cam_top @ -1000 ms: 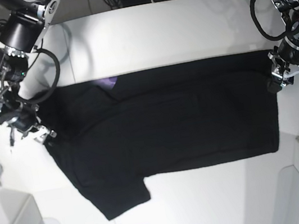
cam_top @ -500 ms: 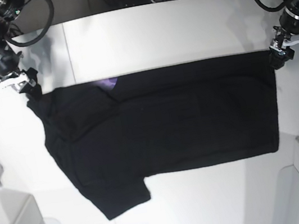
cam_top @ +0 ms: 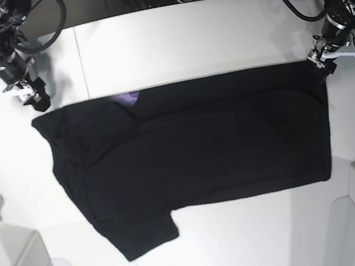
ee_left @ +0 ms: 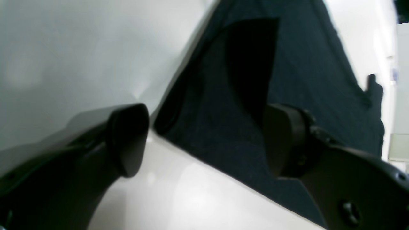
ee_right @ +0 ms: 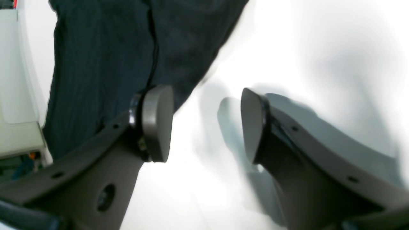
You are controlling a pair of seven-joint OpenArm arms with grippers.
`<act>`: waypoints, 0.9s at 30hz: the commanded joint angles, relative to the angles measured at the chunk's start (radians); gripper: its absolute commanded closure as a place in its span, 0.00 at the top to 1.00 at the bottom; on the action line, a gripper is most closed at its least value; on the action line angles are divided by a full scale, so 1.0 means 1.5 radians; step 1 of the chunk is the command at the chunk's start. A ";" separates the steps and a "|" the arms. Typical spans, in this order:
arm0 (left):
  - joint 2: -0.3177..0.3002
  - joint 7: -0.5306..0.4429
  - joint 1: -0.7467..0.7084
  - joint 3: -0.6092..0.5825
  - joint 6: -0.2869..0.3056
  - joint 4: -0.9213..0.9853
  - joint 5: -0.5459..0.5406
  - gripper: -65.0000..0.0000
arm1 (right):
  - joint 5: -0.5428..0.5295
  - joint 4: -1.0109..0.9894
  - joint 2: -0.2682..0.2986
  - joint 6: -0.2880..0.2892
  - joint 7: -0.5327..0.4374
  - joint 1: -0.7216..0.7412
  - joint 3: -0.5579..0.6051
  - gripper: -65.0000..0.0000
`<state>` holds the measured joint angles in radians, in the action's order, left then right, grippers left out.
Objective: Fold the T-shirt properly
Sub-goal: 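Drag the held hem with both grippers toward the robot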
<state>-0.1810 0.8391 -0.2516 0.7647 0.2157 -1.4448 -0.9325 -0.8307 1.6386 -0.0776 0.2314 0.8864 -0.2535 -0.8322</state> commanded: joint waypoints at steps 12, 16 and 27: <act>-0.006 0.019 -0.004 0.000 0.000 0.007 0.015 0.45 | 0.024 -0.080 0.011 0.001 -0.069 0.050 0.006 0.49; -0.006 0.019 -0.004 0.000 0.000 0.008 0.016 0.41 | 0.048 -0.093 0.011 0.005 -0.073 0.052 0.045 0.49; -0.006 0.019 0.016 0.000 -0.001 0.059 0.016 0.39 | 0.052 -0.130 0.014 0.002 -0.074 0.093 0.057 0.49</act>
<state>-0.1852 0.8356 -0.2241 0.7650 0.2359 -1.3598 -0.9478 -0.7635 1.4395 -0.0650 0.2398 0.7624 -0.1158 -0.7460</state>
